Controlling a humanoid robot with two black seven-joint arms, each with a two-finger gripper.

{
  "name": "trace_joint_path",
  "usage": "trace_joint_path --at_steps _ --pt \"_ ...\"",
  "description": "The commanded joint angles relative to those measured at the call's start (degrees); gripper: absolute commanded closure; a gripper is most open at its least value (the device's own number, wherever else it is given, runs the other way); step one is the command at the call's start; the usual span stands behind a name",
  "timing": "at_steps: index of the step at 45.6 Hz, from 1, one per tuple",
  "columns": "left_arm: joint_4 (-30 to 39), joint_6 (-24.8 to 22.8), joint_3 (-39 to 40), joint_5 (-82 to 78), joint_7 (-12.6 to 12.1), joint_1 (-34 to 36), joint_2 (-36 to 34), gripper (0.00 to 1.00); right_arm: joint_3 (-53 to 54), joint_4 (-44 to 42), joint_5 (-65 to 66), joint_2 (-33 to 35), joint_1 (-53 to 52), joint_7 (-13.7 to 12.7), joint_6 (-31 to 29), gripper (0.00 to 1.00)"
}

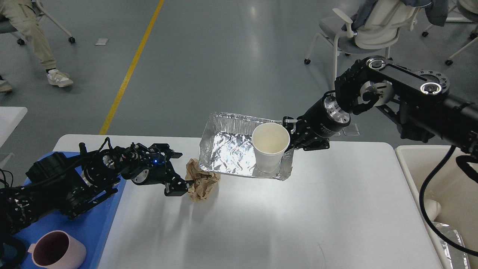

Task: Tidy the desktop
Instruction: 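Reach the left gripper to the crumpled brown paper and grasp it, then lift the crumpled paper up and away from the table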

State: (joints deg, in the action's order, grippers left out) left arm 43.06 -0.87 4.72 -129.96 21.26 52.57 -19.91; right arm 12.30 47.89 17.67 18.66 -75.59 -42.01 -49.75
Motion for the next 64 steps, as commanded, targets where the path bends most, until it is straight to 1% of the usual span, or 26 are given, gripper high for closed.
trace_joint_path --at_steps 1,10,13,14,16,24,25,26,27,28,31,35,44,50,52,59,64 --pt "-4.03 2.1 -0.32 1.46 -0.08 -0.54 2.94 0.03 0.0 0.01 0.0 -0.11 0.0 0.0 0.0 1.0" --pt "-11.49 6.75 -0.32 5.5 -0.17 -1.51 9.71 0.03 0.0 0.01 0.0 0.06 0.09 0.0 -0.09 1.0" --pt "-14.13 8.95 -0.41 7.08 0.27 -1.95 12.0 0.07 0.0 0.19 -0.09 0.06 0.17 0.0 -0.09 1.0" --pt "-14.66 9.74 -0.59 7.52 0.45 -2.21 12.7 0.11 -0.08 0.27 0.0 0.15 0.26 0.0 -0.09 1.0" --pt "-15.54 10.88 -1.37 8.05 0.45 -2.74 13.49 0.23 -0.09 0.54 0.0 0.24 0.35 0.0 -0.09 1.0" --pt "-15.99 14.84 -5.86 8.4 0.36 -4.94 12.36 0.6 -0.09 1.24 0.0 1.73 0.44 0.0 -0.09 1.0" --pt "-15.99 14.76 -6.03 8.58 0.45 -5.29 12.27 0.74 -0.09 1.33 0.0 1.91 0.44 0.0 -0.09 1.0" --pt "-15.99 14.76 -6.12 9.01 0.54 -5.46 12.18 0.82 -0.09 1.42 0.0 2.0 0.53 0.0 -0.09 1.0" --pt "-15.99 14.76 -6.12 9.63 0.54 -5.64 12.18 0.87 -0.09 1.42 0.0 2.0 0.53 0.0 -0.09 1.0" --pt "-15.99 14.76 -6.12 10.33 0.62 -5.73 12.18 0.89 -0.09 1.42 0.0 2.0 0.53 0.0 -0.09 1.0" --pt "-16.07 14.84 -6.3 12.18 1.24 -5.82 11.74 0.95 -0.09 1.42 0.0 2.0 0.7 0.0 -0.09 1.0" --pt "-16.07 14.84 -6.3 12.8 2.82 -6.69 10.07 1.0 0.0 1.42 0.0 1.73 0.7 0.0 0.0 1.0" --pt "-15.99 15.28 -6.13 13.06 4.14 -7.13 8.23 1.0 0.0 1.42 0.0 1.47 0.7 0.0 0.18 1.0" --pt "-15.64 15.99 -6.21 16.48 4.58 -7.57 6.82 1.0 0.0 1.42 0.0 1.47 0.7 -0.09 0.18 1.0" --pt "-15.55 16.16 -6.12 17.8 5.19 -7.66 6.03 1.0 0.0 1.42 0.0 1.47 0.7 -0.01 0.18 1.0" --pt "-14.49 16.87 -5.69 21.49 7.56 -7.57 1.29 1.0 -0.09 1.33 0.0 1.47 0.88 -0.01 0.18 1.0" --pt "-11.51 16.87 -5.42 25.27 8.18 -7.57 -2.93 1.0 -0.09 1.33 0.09 1.38 0.88 -0.09 0.18 1.0"
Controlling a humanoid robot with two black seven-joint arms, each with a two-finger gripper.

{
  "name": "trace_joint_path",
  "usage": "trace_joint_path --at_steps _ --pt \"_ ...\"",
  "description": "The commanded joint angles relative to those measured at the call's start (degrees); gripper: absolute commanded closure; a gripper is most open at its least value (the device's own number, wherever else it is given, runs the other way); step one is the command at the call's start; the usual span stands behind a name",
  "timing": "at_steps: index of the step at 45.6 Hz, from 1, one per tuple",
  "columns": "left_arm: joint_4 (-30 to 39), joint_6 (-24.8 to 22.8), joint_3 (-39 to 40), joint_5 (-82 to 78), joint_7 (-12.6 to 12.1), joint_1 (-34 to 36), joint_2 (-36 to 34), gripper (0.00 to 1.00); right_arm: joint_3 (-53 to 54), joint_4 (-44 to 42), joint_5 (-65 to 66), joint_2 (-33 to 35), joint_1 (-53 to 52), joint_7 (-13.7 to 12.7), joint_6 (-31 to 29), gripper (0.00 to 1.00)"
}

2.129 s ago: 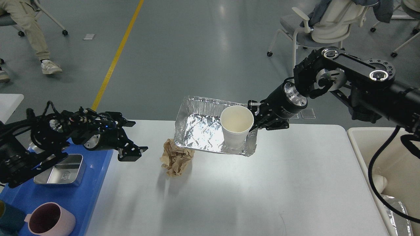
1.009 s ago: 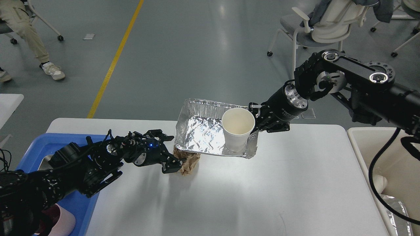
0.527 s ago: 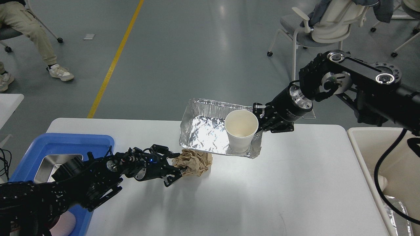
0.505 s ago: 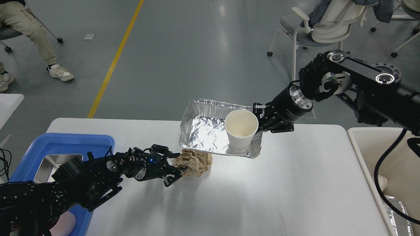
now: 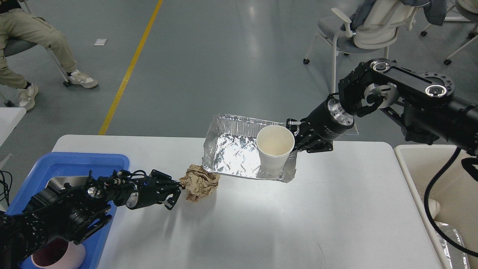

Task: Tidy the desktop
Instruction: 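Lift the crumpled paper up and away from the table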

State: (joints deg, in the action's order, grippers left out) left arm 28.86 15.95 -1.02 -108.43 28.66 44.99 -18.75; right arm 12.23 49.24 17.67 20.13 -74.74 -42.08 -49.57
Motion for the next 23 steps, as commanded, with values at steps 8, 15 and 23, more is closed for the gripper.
trace_joint_path --at_steps 8,15,23 --pt "8.84 0.05 0.23 11.3 0.78 -0.17 -11.65 1.0 0.07 -0.02 0.09 -0.17 0.12 -0.02 0.09 1.0" --pt "18.85 -0.48 0.23 13.5 0.78 -1.93 -20.69 0.99 0.07 -0.02 0.18 -0.35 0.3 -0.02 0.09 1.0" --pt "38.09 -4.16 0.23 16.22 0.78 -2.8 -34.84 0.98 0.16 -0.02 0.44 -0.53 0.21 -0.02 0.09 1.0"
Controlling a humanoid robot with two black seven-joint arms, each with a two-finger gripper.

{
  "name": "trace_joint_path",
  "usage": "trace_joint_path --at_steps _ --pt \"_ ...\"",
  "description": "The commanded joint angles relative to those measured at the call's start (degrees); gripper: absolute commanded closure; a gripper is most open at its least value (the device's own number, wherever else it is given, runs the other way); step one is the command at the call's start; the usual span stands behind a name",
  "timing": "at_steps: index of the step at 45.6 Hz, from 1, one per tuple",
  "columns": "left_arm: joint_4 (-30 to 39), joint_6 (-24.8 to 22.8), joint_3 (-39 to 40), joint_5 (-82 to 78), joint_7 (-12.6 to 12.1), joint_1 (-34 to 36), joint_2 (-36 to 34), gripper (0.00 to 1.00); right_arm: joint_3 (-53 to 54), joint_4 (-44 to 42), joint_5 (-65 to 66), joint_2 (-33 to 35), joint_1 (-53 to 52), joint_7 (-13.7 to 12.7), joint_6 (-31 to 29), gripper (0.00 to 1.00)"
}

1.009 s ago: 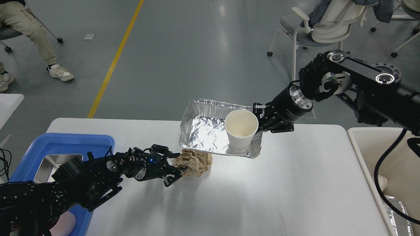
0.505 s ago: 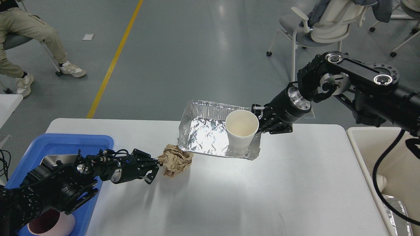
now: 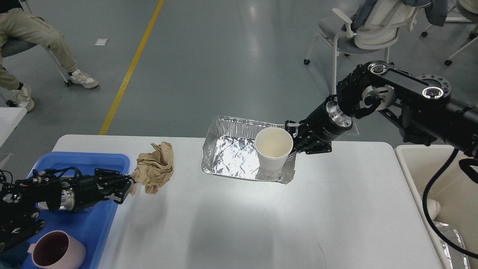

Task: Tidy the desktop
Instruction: 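Lift the crumpled paper up and away from the table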

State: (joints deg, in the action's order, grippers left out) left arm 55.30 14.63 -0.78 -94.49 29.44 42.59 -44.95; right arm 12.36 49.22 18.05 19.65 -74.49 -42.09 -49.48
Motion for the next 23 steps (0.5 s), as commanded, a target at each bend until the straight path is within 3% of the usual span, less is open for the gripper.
trace_joint_path --at_steps 1,8,23 --pt "13.85 -3.55 -0.01 3.08 0.01 -0.4 -10.41 0.98 0.03 0.0 0.06 -0.05 -0.04 -0.01 0.0 1.0" --pt "24.67 -6.37 0.17 9.93 0.09 -0.32 -20.87 0.98 0.12 0.09 0.06 -0.14 -0.13 -0.01 0.09 1.0" --pt "27.49 -6.55 -0.01 23.2 3.52 -1.46 -35.29 0.98 0.47 0.18 0.06 -0.14 -0.48 -0.01 0.09 1.0"
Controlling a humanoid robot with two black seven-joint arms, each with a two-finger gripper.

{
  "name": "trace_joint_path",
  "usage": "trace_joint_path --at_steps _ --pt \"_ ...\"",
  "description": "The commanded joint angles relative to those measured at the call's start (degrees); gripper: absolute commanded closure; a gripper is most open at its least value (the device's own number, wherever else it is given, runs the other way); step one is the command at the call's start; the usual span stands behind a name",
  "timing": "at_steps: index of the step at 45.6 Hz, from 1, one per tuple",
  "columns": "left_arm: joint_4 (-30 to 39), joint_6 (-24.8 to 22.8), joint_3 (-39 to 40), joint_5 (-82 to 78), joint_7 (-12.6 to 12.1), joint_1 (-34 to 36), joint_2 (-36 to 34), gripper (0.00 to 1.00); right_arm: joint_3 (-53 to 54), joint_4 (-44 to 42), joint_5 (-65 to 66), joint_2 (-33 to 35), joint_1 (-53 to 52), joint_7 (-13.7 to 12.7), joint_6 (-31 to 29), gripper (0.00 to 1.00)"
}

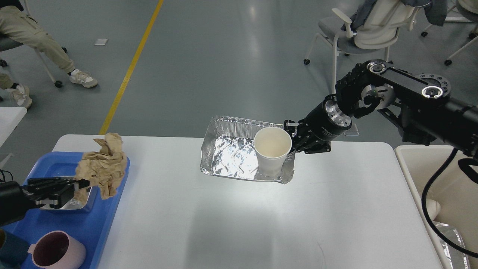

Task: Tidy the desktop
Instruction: 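Lift the crumpled paper up and away from the table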

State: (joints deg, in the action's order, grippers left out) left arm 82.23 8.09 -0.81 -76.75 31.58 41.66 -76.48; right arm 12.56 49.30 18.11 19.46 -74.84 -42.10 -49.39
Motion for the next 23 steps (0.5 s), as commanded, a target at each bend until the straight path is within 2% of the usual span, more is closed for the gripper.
trace_joint_path --at_steps 1,4,14,18,23 --pt "0.74 -0.01 0.02 6.51 1.81 -0.53 -4.55 0.98 0.27 0.18 0.0 0.05 -0.13 0.0 0.0 1.0" --pt "1.62 -0.01 0.28 9.94 2.61 -0.44 -6.75 0.98 0.27 0.18 0.0 0.05 -0.04 0.0 0.0 1.0" --pt "1.88 -1.41 6.51 12.15 2.26 0.17 -9.3 0.98 0.27 0.27 0.0 0.05 -0.31 0.0 -0.09 1.0" --pt "1.71 -4.74 11.78 12.15 2.26 0.35 -9.83 0.97 0.36 0.27 0.0 0.05 -0.4 0.0 0.0 1.0" --pt "1.36 -11.95 20.92 12.06 1.82 1.31 -9.48 0.96 0.71 0.27 0.0 -0.04 -0.57 0.0 -0.01 1.0"
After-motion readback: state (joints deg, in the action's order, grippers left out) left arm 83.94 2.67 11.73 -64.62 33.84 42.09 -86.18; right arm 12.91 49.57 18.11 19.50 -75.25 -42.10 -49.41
